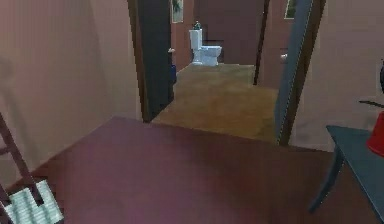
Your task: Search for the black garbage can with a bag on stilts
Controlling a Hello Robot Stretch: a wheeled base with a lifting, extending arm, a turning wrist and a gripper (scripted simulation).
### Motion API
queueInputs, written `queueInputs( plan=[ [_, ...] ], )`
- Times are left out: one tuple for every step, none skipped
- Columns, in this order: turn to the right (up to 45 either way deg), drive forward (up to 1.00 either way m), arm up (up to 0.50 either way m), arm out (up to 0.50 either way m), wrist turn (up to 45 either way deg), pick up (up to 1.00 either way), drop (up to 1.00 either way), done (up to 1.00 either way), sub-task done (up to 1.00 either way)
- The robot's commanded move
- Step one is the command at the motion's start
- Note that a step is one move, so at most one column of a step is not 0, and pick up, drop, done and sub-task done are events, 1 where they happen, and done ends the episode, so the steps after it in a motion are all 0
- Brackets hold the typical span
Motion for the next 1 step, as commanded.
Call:
queueInputs(
  plan=[
    [0.0, 0.25, 0.0, 0.0, 0.0, 0.0, 0.0, 0.0, 0.0]
  ],
)
